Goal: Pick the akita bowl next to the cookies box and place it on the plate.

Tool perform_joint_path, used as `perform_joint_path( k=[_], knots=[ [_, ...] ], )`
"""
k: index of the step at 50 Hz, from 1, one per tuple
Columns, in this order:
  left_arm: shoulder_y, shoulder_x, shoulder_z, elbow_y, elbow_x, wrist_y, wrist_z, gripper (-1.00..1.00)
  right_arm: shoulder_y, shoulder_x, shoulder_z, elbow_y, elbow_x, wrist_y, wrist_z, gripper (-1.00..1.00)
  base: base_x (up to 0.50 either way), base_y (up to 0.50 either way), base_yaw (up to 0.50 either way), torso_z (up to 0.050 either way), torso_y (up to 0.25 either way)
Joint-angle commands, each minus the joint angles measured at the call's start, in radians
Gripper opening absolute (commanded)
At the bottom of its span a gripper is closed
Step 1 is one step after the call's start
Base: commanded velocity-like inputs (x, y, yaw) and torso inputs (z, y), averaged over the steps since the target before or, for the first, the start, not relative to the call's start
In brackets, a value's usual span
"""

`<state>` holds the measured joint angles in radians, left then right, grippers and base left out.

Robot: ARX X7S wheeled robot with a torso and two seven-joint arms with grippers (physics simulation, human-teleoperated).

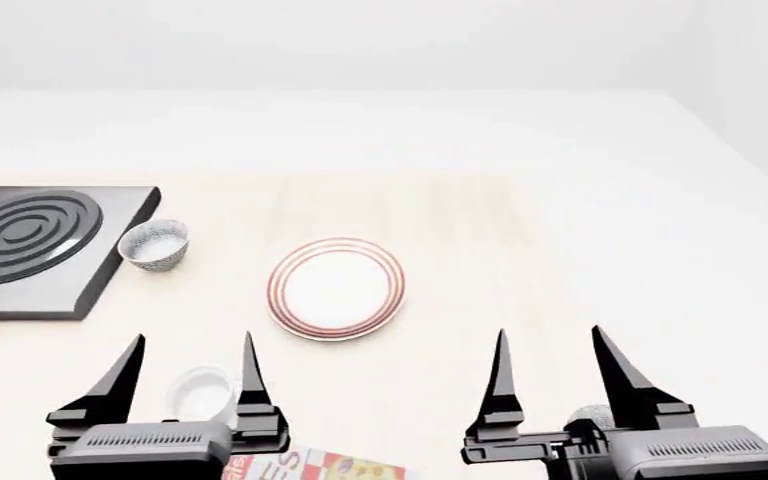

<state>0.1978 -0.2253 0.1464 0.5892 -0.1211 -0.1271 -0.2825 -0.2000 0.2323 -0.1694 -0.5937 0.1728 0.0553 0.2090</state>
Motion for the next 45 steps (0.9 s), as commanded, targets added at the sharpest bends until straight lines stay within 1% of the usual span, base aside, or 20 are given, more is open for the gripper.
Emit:
perform_joint_path(
  k=[1,4,6,8,9,13,15,18,19,20,21,22,23,25,27,29,31,37,41,45],
  knots=[
    [-0.001,-0.006,0.005,-0.003,-0.002,0.002,-0.007,1.0,0.002,0.008,-0.001,-0.01,0.004,0.0,0.009,1.0,0.0,0.0,0.0,0.0,0.0],
    [-0.003,-0.007,0.006,-0.006,0.002,0.0,-0.012,1.0,-0.008,0.011,0.003,-0.008,0.0,-0.015,0.013,1.0,0.0,0.0,0.0,0.0,0.0],
    [-0.005,-0.008,0.004,-0.011,0.006,0.002,-0.017,1.0,-0.007,0.032,0.036,-0.07,0.025,0.042,0.03,1.0,0.0,0.0,0.0,0.0,0.0],
    [-0.001,-0.012,-0.001,-0.003,0.0,-0.002,-0.02,1.0,-0.006,0.073,0.063,-0.165,0.062,0.136,0.033,1.0,0.0,0.0,0.0,0.0,0.0],
    [0.003,-0.015,-0.004,0.012,-0.001,-0.005,-0.024,1.0,0.0,0.126,0.098,-0.249,0.082,0.215,0.033,1.0,0.0,0.0,0.0,0.0,0.0],
    [0.004,-0.018,-0.003,0.015,0.0,-0.005,-0.031,1.0,0.025,0.211,0.171,-0.361,0.162,0.405,0.047,1.0,0.0,0.0,0.0,0.0,0.0],
    [0.003,-0.02,-0.002,0.012,0.002,-0.003,-0.034,1.0,0.039,0.252,0.275,-0.405,0.349,0.522,0.05,1.0,0.0,0.0,0.0,0.0,0.0],
    [0.005,-0.023,-0.001,0.013,0.005,-0.002,-0.04,1.0,0.045,0.336,0.344,-0.452,0.462,0.576,0.09,1.0,0.0,0.0,0.0,0.0,0.0],
    [0.003,-0.024,0.0,0.014,0.004,-0.004,-0.041,1.0,0.042,0.406,0.403,-0.452,0.612,0.58,0.129,1.0,0.0,0.0,0.0,0.0,0.0],
    [0.003,-0.024,0.0,0.014,0.004,-0.005,-0.042,1.0,0.053,0.42,0.46,-0.448,0.756,0.607,0.215,1.0,0.0,0.0,0.0,0.0,0.0],
    [-0.002,-0.025,0.0,0.006,0.003,-0.002,-0.042,1.0,0.077,0.468,0.502,-0.429,0.897,0.639,0.278,1.0,0.0,0.0,0.0,0.0,0.0],
    [-0.003,-0.026,0.001,0.004,0.002,0.0,-0.042,1.0,0.083,0.512,0.513,-0.429,0.936,0.658,0.279,1.0,0.0,0.0,0.0,0.0,0.0],
    [-0.004,-0.027,0.0,0.0,0.001,0.002,-0.042,1.0,0.088,0.585,0.551,-0.406,1.053,0.682,0.308,1.0,0.0,0.0,0.0,0.0,0.0],
    [-0.004,-0.029,0.001,-0.001,0.001,0.004,-0.044,1.0,0.08,0.643,0.597,-0.368,1.205,0.68,0.322,1.0,0.0,0.0,0.0,0.0,0.0],
    [-0.005,-0.031,0.002,0.001,0.0,0.001,-0.046,1.0,0.062,0.679,0.643,-0.348,1.274,0.677,0.328,1.0,0.0,0.0,0.0,0.0,0.0],
    [-0.007,-0.03,0.009,-0.001,0.006,-0.003,-0.049,1.0,0.018,0.76,0.73,-0.312,1.404,0.691,0.333,1.0,0.0,0.0,0.0,0.0,0.0],
    [-0.006,-0.031,0.013,-0.002,0.007,-0.001,-0.05,1.0,-0.012,0.805,0.773,-0.281,1.513,0.697,0.361,1.0,0.0,0.0,0.0,0.0,0.0],
    [-0.002,-0.037,0.024,0.013,0.012,-0.011,-0.057,1.0,-0.1,0.967,0.938,-0.184,1.797,0.803,0.386,1.0,0.0,0.0,0.0,0.0,0.0],
    [-0.009,-0.038,0.028,-0.002,0.011,-0.009,-0.058,1.0,-0.144,1.024,1.0,-0.118,1.912,0.901,0.38,1.0,0.0,0.0,0.0,0.0,0.0],
    [-0.007,-0.041,0.034,0.005,0.01,-0.014,-0.06,1.0,-0.152,1.06,1.035,-0.061,1.958,0.947,0.376,1.0,0.0,0.0,0.0,0.0,0.0]
  ],
)
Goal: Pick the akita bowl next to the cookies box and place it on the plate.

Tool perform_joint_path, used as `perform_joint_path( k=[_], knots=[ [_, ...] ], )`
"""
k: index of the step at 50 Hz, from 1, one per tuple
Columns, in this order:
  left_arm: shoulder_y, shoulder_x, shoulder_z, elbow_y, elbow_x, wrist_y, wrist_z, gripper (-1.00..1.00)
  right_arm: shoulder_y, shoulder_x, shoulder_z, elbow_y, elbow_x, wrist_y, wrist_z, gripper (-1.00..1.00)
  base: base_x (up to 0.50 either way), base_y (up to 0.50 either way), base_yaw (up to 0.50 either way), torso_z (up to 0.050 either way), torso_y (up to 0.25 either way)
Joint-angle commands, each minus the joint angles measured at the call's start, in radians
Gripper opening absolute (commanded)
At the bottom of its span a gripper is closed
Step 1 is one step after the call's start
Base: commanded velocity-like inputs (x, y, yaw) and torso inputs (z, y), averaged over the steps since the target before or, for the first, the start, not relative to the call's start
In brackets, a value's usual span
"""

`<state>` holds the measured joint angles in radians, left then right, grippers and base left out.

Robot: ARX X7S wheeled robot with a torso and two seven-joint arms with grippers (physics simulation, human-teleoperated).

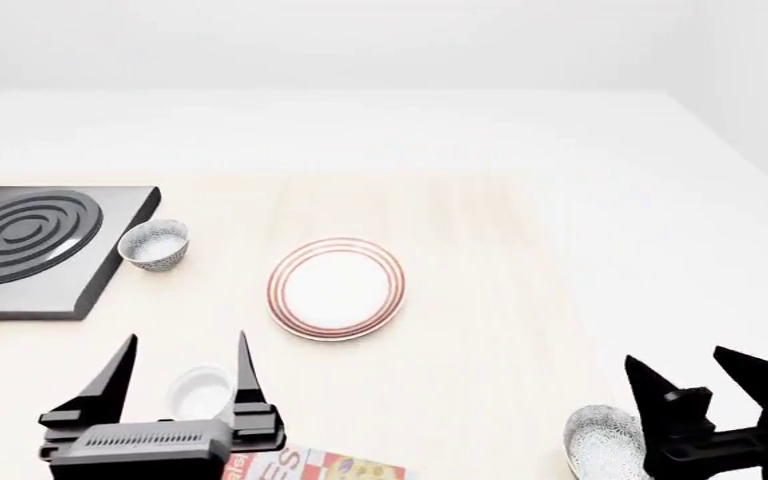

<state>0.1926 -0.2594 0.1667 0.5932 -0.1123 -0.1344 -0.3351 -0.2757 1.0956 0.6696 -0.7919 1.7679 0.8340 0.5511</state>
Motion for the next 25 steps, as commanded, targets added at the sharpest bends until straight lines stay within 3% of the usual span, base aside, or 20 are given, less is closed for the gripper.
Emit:
perform_joint_path(
  k=[1,11,15,25],
  knots=[
    [-0.003,-0.007,0.014,-0.004,-0.002,-0.001,-0.006,1.0,-0.081,0.21,0.188,0.152,0.368,0.176,0.028,1.0,0.0,0.0,0.0,0.0,0.0],
    [-0.006,-0.015,0.009,-0.005,-0.015,0.0,-0.013,1.0,-0.088,0.386,0.169,0.285,0.374,0.255,0.005,1.0,0.0,0.0,0.0,0.0,0.0],
    [-0.004,-0.018,0.009,-0.001,-0.018,-0.004,-0.016,1.0,-0.123,0.442,0.112,0.306,0.307,0.203,-0.051,1.0,0.0,0.0,0.0,0.0,0.0],
    [-0.011,-0.022,0.017,-0.014,-0.014,0.0,-0.025,1.0,-0.128,0.444,0.091,0.346,0.236,0.239,-0.072,1.0,0.0,0.0,0.0,0.0,0.0]
  ],
)
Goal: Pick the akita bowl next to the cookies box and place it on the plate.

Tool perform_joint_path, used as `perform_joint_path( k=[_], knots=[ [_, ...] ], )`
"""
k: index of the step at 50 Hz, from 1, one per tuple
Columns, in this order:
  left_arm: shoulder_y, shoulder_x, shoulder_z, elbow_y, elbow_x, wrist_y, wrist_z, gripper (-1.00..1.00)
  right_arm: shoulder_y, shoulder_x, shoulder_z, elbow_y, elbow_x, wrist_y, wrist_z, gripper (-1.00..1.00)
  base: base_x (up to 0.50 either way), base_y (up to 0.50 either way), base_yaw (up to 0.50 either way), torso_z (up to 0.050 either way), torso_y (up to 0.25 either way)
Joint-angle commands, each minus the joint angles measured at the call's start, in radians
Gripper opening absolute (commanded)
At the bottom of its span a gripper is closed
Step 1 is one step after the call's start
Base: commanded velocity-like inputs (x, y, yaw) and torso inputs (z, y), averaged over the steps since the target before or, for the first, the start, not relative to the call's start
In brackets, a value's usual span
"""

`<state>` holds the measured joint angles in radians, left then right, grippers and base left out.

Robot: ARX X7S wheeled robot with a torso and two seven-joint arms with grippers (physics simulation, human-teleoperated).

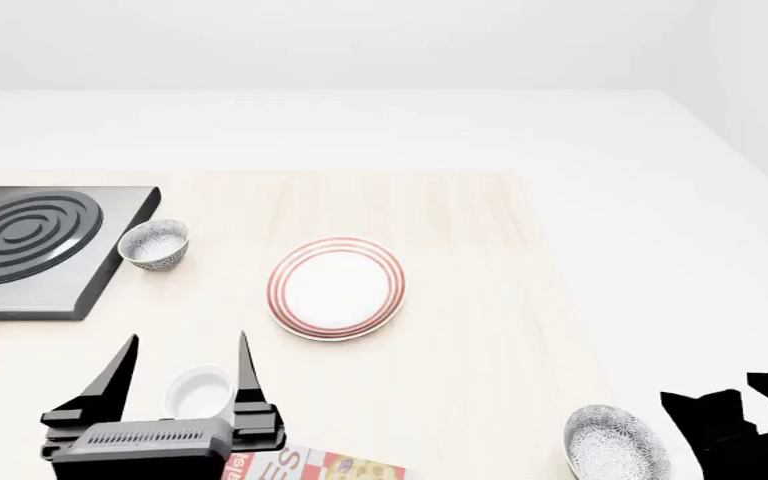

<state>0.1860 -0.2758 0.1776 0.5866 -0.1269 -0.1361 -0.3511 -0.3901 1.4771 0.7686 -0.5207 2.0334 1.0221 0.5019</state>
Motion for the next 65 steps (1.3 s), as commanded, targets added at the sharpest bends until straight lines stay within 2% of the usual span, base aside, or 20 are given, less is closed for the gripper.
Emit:
perform_joint_path(
  k=[1,8,16,28,40,41,42,43,44,45,46,47,51,65],
  knots=[
    [-0.004,-0.006,0.005,-0.005,0.0,0.0,-0.01,1.0,-0.012,0.058,-0.007,0.074,-0.039,0.062,-0.019,1.0,0.0,0.0,0.0,0.0,0.0],
    [0.001,-0.013,0.001,0.001,-0.004,0.003,-0.016,1.0,-0.027,0.007,-0.038,0.08,-0.104,0.063,-0.053,1.0,0.0,0.0,0.0,0.0,0.0],
    [0.002,-0.018,-0.004,0.008,-0.009,0.004,-0.023,1.0,-0.057,0.013,-0.113,0.121,-0.19,-0.015,-0.108,1.0,0.0,0.0,0.0,0.0,0.0],
    [-0.002,-0.021,0.002,-0.003,-0.012,0.012,-0.028,1.0,-0.165,0.092,-0.313,0.144,-0.277,-0.297,-0.193,1.0,0.0,0.0,0.0,0.0,0.0],
    [-0.003,-0.027,0.007,-0.004,-0.014,0.01,-0.035,1.0,-0.218,0.093,-0.406,0.154,-0.342,-0.411,-0.241,1.0,0.0,0.0,0.0,0.0,0.0],
    [-0.005,-0.027,0.006,-0.007,-0.015,0.012,-0.035,1.0,-0.068,-0.057,-0.556,0.188,-0.424,-0.261,-0.216,1.0,0.0,0.0,0.0,0.0,0.0],
    [-0.005,-0.027,0.005,-0.007,-0.017,0.012,-0.036,1.0,0.082,-0.207,-0.473,0.155,-0.574,-0.111,-0.366,1.0,0.0,0.0,0.0,0.0,0.0],
    [-0.004,-0.028,0.006,-0.005,-0.016,0.012,-0.037,1.0,0.232,-0.357,-0.474,0.155,-0.724,0.039,-0.516,1.0,0.0,0.0,0.0,0.0,0.0],
    [-0.002,-0.029,0.008,0.0,-0.015,0.011,-0.038,1.0,0.382,-0.507,-0.469,0.169,-0.874,0.189,-0.415,1.0,0.0,0.0,0.0,0.0,0.0],
    [-0.002,-0.029,0.009,-0.001,-0.015,0.012,-0.038,1.0,0.532,-0.562,-0.475,0.173,-0.86,0.339,-0.383,1.0,0.0,0.0,0.0,0.0,0.0],
    [-0.003,-0.029,0.011,-0.003,-0.013,0.011,-0.038,1.0,0.645,-0.559,-0.483,0.176,-0.856,0.489,-0.378,1.0,0.0,0.0,0.0,0.0,0.0],
    [-0.005,-0.029,0.013,-0.005,-0.013,0.011,-0.039,1.0,0.641,-0.556,-0.494,0.173,-0.86,0.515,-0.387,1.0,0.0,0.0,0.0,0.0,0.0],
    [-0.003,-0.031,0.016,0.002,-0.013,0.006,-0.041,1.0,0.626,-0.559,-0.556,0.188,-0.909,0.445,-0.42,1.0,0.0,0.0,0.0,0.0,0.0],
    [-0.002,-0.038,0.016,0.007,-0.018,0.007,-0.049,1.0,0.678,-0.576,-0.605,0.211,-0.892,0.443,-0.396,1.0,0.0,0.0,0.0,0.0,0.0]
  ],
)
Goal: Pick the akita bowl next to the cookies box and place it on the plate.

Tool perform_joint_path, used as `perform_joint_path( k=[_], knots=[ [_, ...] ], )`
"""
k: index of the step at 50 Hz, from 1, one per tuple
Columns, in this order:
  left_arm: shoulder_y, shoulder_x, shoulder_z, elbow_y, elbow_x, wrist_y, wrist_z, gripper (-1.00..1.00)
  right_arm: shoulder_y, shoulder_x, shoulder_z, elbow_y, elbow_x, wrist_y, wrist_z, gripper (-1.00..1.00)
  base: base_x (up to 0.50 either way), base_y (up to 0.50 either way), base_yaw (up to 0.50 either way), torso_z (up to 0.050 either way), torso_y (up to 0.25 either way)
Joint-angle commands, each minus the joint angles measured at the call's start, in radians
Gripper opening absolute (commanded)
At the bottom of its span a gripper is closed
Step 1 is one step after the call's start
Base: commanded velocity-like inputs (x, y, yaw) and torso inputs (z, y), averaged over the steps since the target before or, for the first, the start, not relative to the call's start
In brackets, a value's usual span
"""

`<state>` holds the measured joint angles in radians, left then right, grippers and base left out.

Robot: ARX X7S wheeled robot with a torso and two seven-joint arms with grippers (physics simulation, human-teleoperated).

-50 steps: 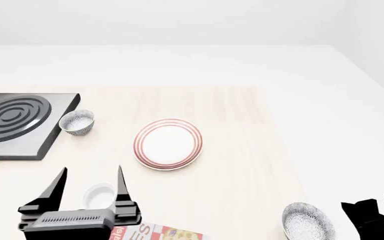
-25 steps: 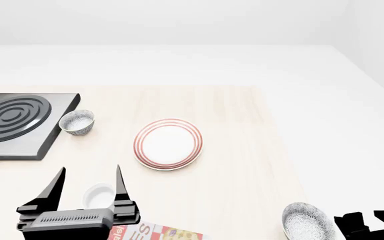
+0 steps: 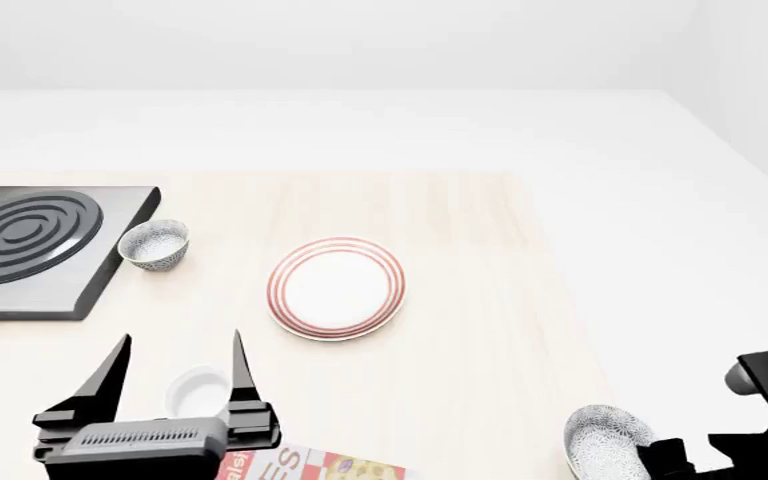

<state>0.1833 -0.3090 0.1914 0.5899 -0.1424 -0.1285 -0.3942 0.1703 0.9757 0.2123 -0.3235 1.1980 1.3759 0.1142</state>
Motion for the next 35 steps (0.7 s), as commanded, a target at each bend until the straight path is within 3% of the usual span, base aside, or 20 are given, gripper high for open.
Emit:
perform_joint_path(
  k=[1,35],
  knots=[
    [0.0,-0.005,0.003,0.002,-0.002,-0.001,-0.006,1.0,0.114,-0.073,-0.048,0.01,-0.052,0.091,-0.004,1.0,0.0,0.0,0.0,0.0,0.0],
    [0.0,-0.016,0.008,0.008,-0.01,0.0,-0.019,1.0,0.083,-0.097,-0.195,0.121,-0.168,-0.072,-0.082,1.0,0.0,0.0,0.0,0.0,0.0]
  ],
)
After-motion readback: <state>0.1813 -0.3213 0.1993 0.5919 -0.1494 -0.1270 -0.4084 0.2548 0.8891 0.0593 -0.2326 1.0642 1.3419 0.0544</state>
